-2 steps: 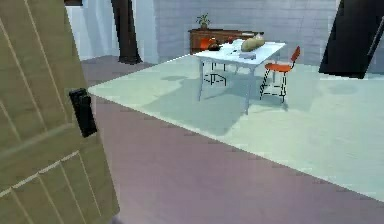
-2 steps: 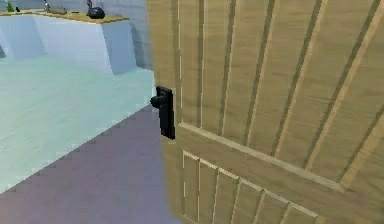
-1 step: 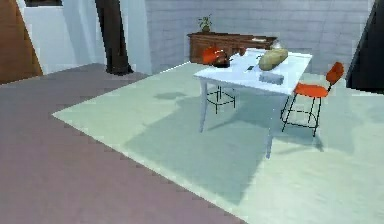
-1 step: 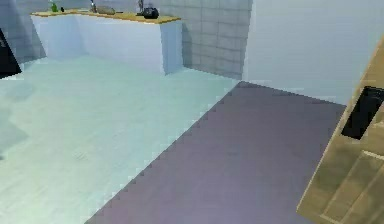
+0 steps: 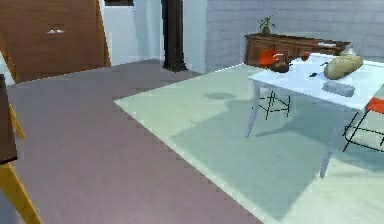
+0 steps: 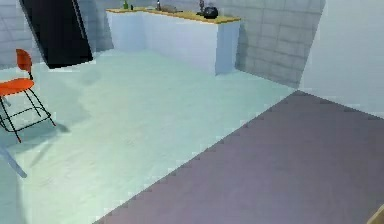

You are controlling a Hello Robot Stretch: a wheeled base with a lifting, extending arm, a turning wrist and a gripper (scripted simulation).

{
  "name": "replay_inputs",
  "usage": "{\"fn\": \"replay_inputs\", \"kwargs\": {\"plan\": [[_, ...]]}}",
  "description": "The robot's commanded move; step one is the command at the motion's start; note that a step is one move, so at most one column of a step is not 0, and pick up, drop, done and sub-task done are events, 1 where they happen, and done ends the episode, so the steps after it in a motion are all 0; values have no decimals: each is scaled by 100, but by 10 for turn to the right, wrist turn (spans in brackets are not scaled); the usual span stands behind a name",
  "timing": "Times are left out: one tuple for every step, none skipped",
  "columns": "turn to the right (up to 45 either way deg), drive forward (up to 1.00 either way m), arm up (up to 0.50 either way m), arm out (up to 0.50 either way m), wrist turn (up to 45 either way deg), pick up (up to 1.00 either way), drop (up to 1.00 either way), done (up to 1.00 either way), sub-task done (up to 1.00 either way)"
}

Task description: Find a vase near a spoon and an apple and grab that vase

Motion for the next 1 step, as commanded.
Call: {"fn": "replay_inputs", "kwargs": {"plan": [[0, 40, 0, 0, 0, 0, 0, 0, 0]]}}
